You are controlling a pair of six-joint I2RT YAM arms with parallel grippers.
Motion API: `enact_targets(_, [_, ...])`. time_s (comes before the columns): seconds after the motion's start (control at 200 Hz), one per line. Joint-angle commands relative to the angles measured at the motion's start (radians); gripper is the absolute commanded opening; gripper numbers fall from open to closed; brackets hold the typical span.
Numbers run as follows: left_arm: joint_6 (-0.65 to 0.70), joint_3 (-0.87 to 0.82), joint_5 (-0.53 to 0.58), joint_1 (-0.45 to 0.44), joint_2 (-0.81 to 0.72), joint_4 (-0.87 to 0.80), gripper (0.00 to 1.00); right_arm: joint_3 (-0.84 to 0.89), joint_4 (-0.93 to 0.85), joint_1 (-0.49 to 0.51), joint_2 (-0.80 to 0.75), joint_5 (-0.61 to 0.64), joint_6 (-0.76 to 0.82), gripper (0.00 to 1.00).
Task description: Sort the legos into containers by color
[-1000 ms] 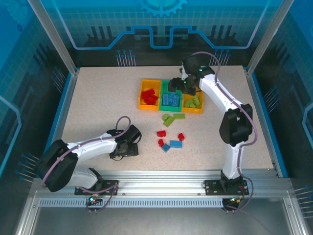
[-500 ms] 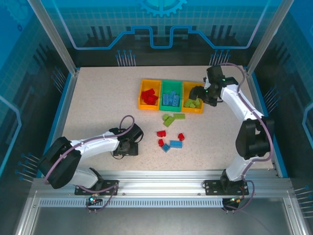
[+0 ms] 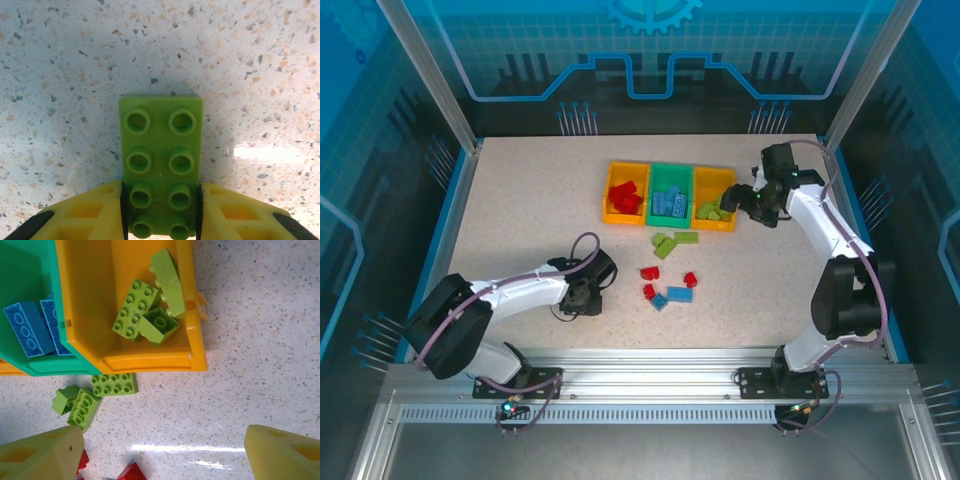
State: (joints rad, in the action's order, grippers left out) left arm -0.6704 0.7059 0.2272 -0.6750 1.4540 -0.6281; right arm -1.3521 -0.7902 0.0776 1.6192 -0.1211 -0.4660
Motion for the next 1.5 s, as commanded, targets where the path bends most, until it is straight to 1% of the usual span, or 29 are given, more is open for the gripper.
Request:
enact_targets(0.0, [-0.001,0.027,-0.002,0.013,0.065,0.127,0.32,0.033,0.009,-0.020,-0.043,-0.021,0.021,0.85])
enact_targets(0.155, [0.032,0.164,0.000,0.012,0.051,0.125,0.32,0.097,0.031,-0.027,-0.077,0.001,0.023,0.86])
enact_targets(0.295, [0.110,0.373,-0.017,0.013,0.092,0.130,0.32,0.164,0.084,-0.060,-0.081,-0.004,0.012,0.84])
enact_targets(0.475, [0.181,0.632,-0.104,0.011,0.233,0.138,0.33,0.193,0.164,-0.085,-0.030,0.049,0.031,0.78])
enact_targets(0.58, [0.211,0.744,-0.162,0.004,0.322,0.158,0.33,0.191,0.202,-0.090,0.013,0.034,0.032,0.66])
enact_targets(0.62, [0.225,0.778,-0.185,0.002,0.355,0.171,0.33,0.191,0.222,-0.090,0.025,0.033,0.033,0.63])
enact_targets(0.71, [0.242,0.850,-0.242,0.001,0.433,0.210,0.33,0.175,0.261,-0.090,0.066,0.028,0.046,0.59])
enact_targets(0.83, [0.251,0.967,-0.319,-0.003,0.542,0.239,0.32,0.122,0.259,-0.085,0.135,0.005,0.061,0.56])
enact_targets(0.95, [0.277,1.102,-0.367,-0.014,0.644,0.246,0.32,0.118,0.279,-0.078,0.155,-0.003,0.057,0.53])
enact_targets(1.176, [0.288,1.352,-0.391,-0.018,0.828,0.194,0.31,0.157,0.292,-0.079,0.146,-0.015,0.040,0.53])
enact_targets(1.341, [0.286,1.514,-0.404,-0.014,0.947,0.155,0.32,0.191,0.301,-0.079,0.113,-0.035,0.024,0.53])
enact_targets(1.421, [0.271,1.567,-0.400,-0.006,0.990,0.133,0.38,0.204,0.296,-0.078,0.091,-0.047,0.010,0.53])
enact_targets(1.496, [0.248,1.574,-0.397,0.003,1.003,0.139,0.42,0.220,0.290,-0.069,0.062,-0.048,0.007,0.57])
